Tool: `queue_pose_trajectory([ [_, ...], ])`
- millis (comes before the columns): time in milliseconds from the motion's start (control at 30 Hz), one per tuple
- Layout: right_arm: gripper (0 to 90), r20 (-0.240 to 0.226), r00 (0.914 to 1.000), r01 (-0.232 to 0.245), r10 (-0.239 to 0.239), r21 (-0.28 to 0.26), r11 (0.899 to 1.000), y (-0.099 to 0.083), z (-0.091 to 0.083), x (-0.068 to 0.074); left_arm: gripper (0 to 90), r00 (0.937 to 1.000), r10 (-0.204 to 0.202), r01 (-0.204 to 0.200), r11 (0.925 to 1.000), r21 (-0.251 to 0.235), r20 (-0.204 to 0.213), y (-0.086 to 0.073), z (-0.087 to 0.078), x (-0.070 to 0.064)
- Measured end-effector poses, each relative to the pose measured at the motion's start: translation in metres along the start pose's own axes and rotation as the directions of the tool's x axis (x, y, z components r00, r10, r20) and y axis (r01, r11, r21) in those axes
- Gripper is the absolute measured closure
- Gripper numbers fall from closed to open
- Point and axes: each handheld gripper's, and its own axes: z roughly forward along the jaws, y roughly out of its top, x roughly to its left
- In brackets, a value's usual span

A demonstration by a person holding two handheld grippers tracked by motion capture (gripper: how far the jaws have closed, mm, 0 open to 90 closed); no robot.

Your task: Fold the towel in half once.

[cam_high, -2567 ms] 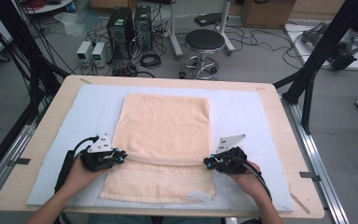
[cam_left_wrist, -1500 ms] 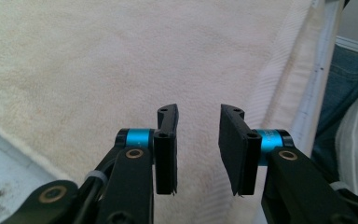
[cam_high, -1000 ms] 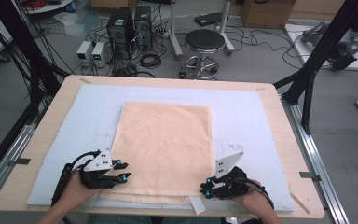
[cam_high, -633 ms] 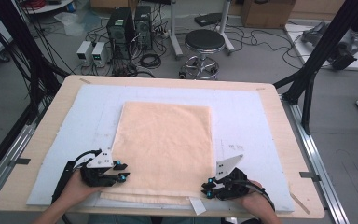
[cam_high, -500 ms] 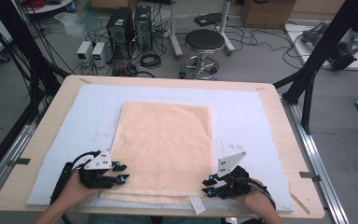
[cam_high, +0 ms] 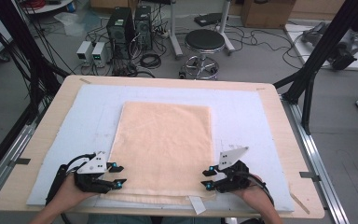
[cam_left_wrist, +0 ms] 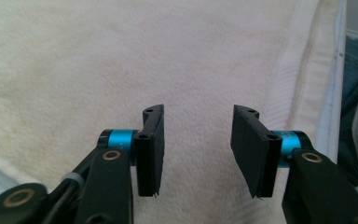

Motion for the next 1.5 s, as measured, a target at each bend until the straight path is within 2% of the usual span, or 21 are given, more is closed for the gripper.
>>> queue_pose_trajectory([
  [67,60.1,0.051,0.9986,-0.016,0.014,0.039,0.999,-0.003,0.007,-0.001,57.9,0.9997,-0.022,0.021,0.9996,0.019,0.007,-0.006,0.005,0.004],
  [133,64.5,0.054,0.9980,-0.034,0.032,0.043,0.998,-0.005,0.013,-0.004,61.7,0.9990,-0.041,0.040,0.9991,0.011,0.016,-0.007,0.006,0.006],
  [167,67.2,0.060,0.9980,-0.022,0.019,0.040,0.999,-0.005,0.013,-0.004,63.4,0.9990,-0.041,0.041,0.9991,0.012,0.015,-0.007,0.006,0.006],
  [333,81.5,0.052,0.9980,-0.038,0.037,0.032,0.999,-0.006,0.012,-0.004,79.0,0.9998,-0.002,0.002,1.0000,0.009,0.018,-0.006,0.007,0.001],
  [400,84.9,0.053,0.9979,-0.039,0.038,0.024,0.999,-0.006,0.012,-0.004,84.2,0.9999,0.004,-0.004,1.0000,0.007,0.015,-0.005,0.007,0.000],
  [433,85.4,0.051,0.9983,-0.029,0.028,0.025,0.999,-0.006,0.011,-0.004,85.4,0.9999,0.005,-0.005,0.9999,0.010,0.014,-0.005,0.007,0.001],
  [500,85.7,0.050,0.9980,-0.040,0.039,0.019,0.999,-0.005,0.009,-0.004,86.5,0.9999,0.007,-0.007,1.0000,0.003,0.013,-0.004,0.005,0.001],
  [667,86.3,0.044,0.9983,-0.037,0.038,-0.016,0.999,-0.002,-0.003,-0.003,86.6,0.9998,-0.002,0.003,0.9990,-0.044,0.022,0.000,-0.007,-0.002],
  [733,86.4,0.043,0.9989,-0.019,0.020,-0.019,1.000,0.002,-0.008,0.000,86.7,0.9994,0.004,-0.002,0.9983,-0.058,0.035,0.002,-0.011,-0.004],
  [833,85.4,0.028,0.9993,-0.023,0.023,-0.010,1.000,0.002,-0.008,0.002,86.6,0.9991,0.011,-0.009,0.9989,-0.046,0.041,0.001,-0.012,-0.007],
  [867,82.3,0.020,0.9995,-0.025,0.025,0.011,1.000,0.000,-0.006,0.002,86.0,0.9993,0.011,-0.009,0.9995,-0.029,0.036,0.000,-0.011,-0.006],
  [900,75.3,0.024,0.9996,-0.019,0.018,0.028,0.999,-0.001,-0.003,0.001,83.8,0.9995,-0.005,0.006,0.9996,-0.028,0.032,-0.002,-0.009,-0.006],
  [933,73.2,0.035,0.9989,-0.032,0.031,0.033,0.999,-0.002,-0.001,0.001,80.9,0.9994,-0.009,0.009,0.9997,-0.025,0.034,-0.003,-0.008,-0.004],
  [1067,70.5,0.031,0.9986,-0.042,0.042,-0.030,0.999,-0.002,-0.005,0.000,76.5,0.9995,-0.010,0.010,0.9999,-0.007,0.029,-0.004,-0.007,-0.002],
  [1233,67.7,0.008,0.9995,-0.030,0.029,0.012,0.999,-0.003,0.003,0.002,76.2,0.9987,-0.012,0.011,0.9998,0.018,0.050,-0.006,-0.002,-0.002],
  [1300,66.6,0.005,0.9995,-0.032,0.032,0.037,0.999,-0.006,0.008,0.002,74.5,0.9988,-0.018,0.018,0.9997,0.014,0.047,-0.007,-0.001,-0.002],
  [1400,64.1,0.007,0.9988,-0.048,0.048,0.020,0.999,-0.006,0.009,0.001,70.3,0.9992,-0.026,0.026,0.9996,0.007,0.030,-0.005,-0.001,0.000],
  [1500,60.0,0.035,0.9978,-0.056,0.056,0.000,0.998,-0.005,0.005,-0.002,65.4,0.9993,-0.035,0.035,0.9993,-0.010,0.010,0.000,-0.002,0.003],
])
